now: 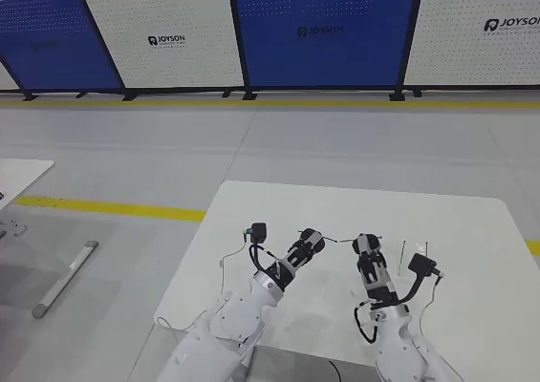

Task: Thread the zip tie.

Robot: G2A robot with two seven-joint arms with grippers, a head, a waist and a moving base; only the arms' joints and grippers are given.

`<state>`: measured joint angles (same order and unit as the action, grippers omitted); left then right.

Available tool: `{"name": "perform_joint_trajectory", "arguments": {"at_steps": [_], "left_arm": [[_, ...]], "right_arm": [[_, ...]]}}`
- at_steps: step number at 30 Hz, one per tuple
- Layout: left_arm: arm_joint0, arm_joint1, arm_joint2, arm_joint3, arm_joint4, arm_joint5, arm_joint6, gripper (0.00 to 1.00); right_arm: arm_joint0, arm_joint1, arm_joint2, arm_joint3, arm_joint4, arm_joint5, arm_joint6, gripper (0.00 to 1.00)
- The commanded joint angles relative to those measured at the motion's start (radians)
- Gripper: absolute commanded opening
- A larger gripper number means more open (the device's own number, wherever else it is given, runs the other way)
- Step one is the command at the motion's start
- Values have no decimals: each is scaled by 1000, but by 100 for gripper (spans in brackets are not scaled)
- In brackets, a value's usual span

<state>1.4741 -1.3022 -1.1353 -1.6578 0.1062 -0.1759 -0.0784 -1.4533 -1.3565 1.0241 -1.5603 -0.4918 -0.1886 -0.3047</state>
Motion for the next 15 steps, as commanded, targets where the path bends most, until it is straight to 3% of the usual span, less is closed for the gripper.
{"name": "perform_joint_trajectory", "arguments": {"at_steps": [1,15], "left_arm": [[0,0,0,0,0,0,0,0],[0,0,0,0,0,0,0,0]], "right_arm": [[2,-2,0,2,-2,-1,1,0],[12,-14,0,22,-15,2,18,0]]}}
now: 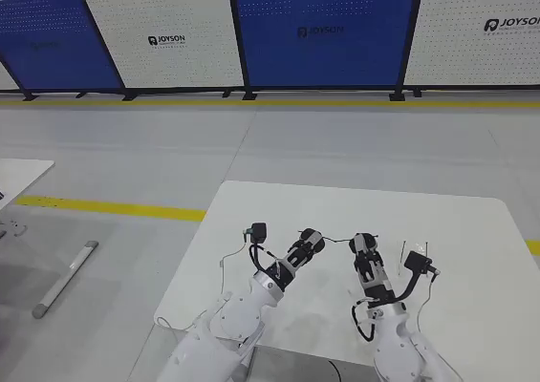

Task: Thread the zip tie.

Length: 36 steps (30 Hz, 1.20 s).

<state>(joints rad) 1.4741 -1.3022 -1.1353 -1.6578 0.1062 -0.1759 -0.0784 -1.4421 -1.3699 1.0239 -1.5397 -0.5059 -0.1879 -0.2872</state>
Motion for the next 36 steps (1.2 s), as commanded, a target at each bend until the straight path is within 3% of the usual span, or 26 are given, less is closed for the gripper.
{"name": "perform_joint_trajectory", "arguments": {"at_steps": [1,10,20,27,36], "left_arm": [[0,0,0,0,0,0,0,0],[0,0,0,0,0,0,0,0],[0,0,0,0,0,0,0,0],[0,0,0,0,0,0,0,0],[0,0,0,0,0,0,0,0]], "right_arm": [[2,-2,-1,4,-2,2,2,0],[13,-12,-11,26,-5,-4,-1,0],[45,-28,-34,82,25,-63,8,0],[58,-36,-23,115,91,-138,8,0],[69,-45,-21,144,116,-152,16,0]]}}
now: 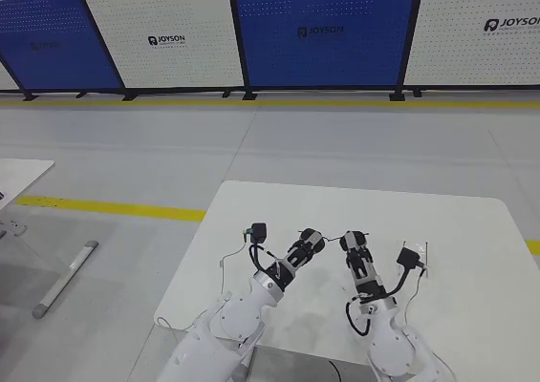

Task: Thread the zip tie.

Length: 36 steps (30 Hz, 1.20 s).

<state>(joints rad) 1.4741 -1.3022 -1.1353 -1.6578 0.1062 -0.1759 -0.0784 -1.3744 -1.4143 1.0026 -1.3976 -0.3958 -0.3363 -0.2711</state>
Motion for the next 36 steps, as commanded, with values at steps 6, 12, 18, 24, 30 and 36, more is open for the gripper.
{"name": "perform_joint_trajectory", "arguments": {"at_steps": [6,12,18,24,30,36], "left_arm": [[0,0,0,0,0,0,0,0],[0,0,0,0,0,0,0,0],[0,-1,4,-2,-14,-3,-4,0],[-4,0,2,3,-88,-42,-49,0],[1,3,-7,2,-137,-67,-73,0],[7,5,-17,0,-182,-86,-86,0]], "right_arm": [[2,-4,2,2,19,-4,-4,0],[8,-8,-1,23,-7,-4,-11,0],[8,-11,2,24,-18,-4,-8,0],[-3,-10,3,-5,-4,-4,6,0],[-13,-3,11,-31,29,-4,21,0],[-13,-1,9,-30,33,-4,14,0]]}}
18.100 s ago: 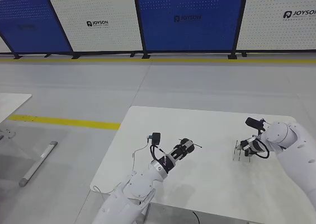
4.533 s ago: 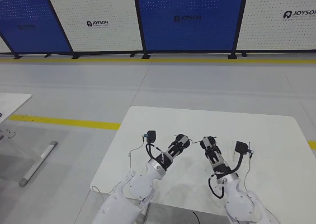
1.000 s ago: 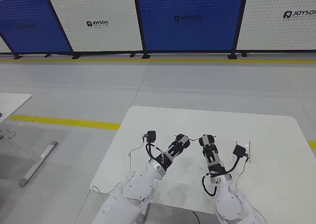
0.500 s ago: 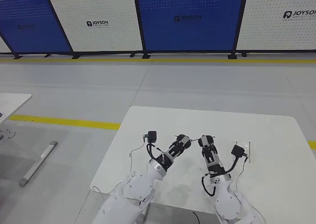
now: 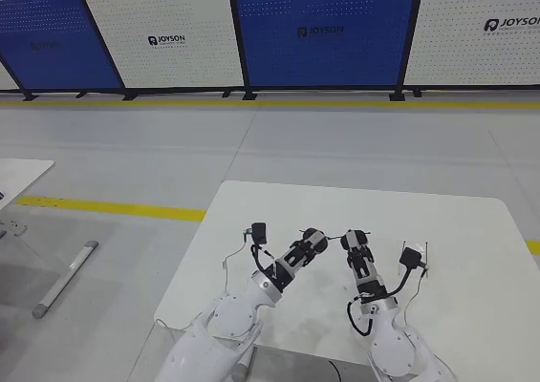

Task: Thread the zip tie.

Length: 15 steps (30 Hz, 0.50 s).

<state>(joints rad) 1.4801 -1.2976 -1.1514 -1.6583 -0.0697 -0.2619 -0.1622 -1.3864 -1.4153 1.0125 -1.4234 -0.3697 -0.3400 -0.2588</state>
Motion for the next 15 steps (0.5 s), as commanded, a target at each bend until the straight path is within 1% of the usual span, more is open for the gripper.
{"name": "perform_joint_trajectory", "arguments": {"at_steps": [1,4,8,12,15], "left_arm": [[0,1,-4,3,-10,1,-2,0],[-6,1,-3,13,9,18,19,0],[-13,-2,12,21,22,23,37,0],[-16,-2,14,18,-14,3,26,0],[-16,-1,10,17,-14,3,22,0]], "right_arm": [[-2,2,-1,-11,15,0,3,0],[-6,5,1,-22,22,0,-1,0],[-8,10,1,-22,24,0,-5,0],[0,11,-6,-6,13,0,-4,0],[4,12,-10,-2,16,0,5,0]]}}
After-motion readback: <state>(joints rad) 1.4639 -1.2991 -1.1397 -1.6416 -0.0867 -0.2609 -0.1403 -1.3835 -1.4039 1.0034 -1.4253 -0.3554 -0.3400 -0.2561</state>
